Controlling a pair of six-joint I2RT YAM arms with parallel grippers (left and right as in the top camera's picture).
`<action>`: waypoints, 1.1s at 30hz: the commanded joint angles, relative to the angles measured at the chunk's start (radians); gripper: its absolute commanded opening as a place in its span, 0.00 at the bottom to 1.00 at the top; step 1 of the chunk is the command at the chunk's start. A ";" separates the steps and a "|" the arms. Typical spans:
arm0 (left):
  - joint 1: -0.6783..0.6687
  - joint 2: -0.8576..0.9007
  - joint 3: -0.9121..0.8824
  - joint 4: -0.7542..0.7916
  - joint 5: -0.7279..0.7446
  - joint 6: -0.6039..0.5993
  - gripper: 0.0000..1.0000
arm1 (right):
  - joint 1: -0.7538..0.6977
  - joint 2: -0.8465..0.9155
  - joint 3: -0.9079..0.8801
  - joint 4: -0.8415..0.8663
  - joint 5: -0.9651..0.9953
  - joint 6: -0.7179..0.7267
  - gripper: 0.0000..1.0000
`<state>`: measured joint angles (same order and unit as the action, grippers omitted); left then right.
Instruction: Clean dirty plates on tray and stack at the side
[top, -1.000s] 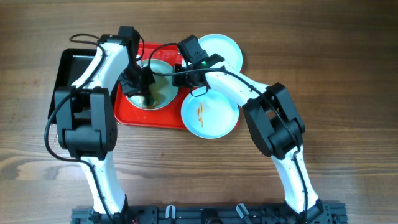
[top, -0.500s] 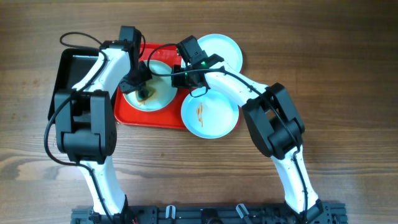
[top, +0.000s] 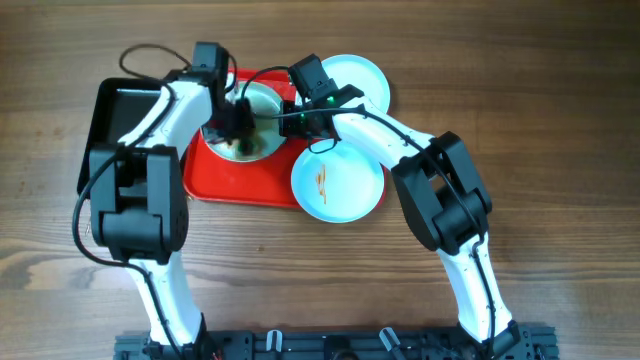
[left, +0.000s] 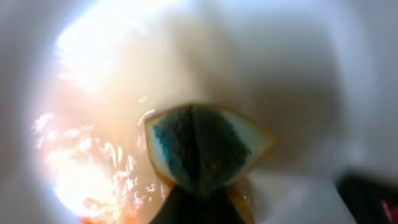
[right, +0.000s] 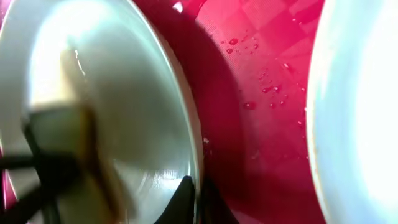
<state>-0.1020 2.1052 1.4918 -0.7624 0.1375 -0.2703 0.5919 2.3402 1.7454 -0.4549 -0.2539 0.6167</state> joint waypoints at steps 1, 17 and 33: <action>0.014 0.013 0.003 0.133 -0.455 -0.143 0.04 | 0.003 0.035 0.007 -0.011 -0.010 -0.014 0.04; 0.143 -0.178 0.242 -0.275 -0.254 -0.146 0.04 | 0.003 0.091 0.007 0.069 -0.029 0.019 0.04; 0.232 -0.178 0.242 -0.263 -0.254 -0.146 0.04 | 0.022 -0.257 0.011 -0.089 0.300 -0.433 0.04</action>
<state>0.1249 1.9301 1.7332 -1.0306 -0.1284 -0.4065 0.5781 2.1471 1.7493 -0.5407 -0.1318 0.2821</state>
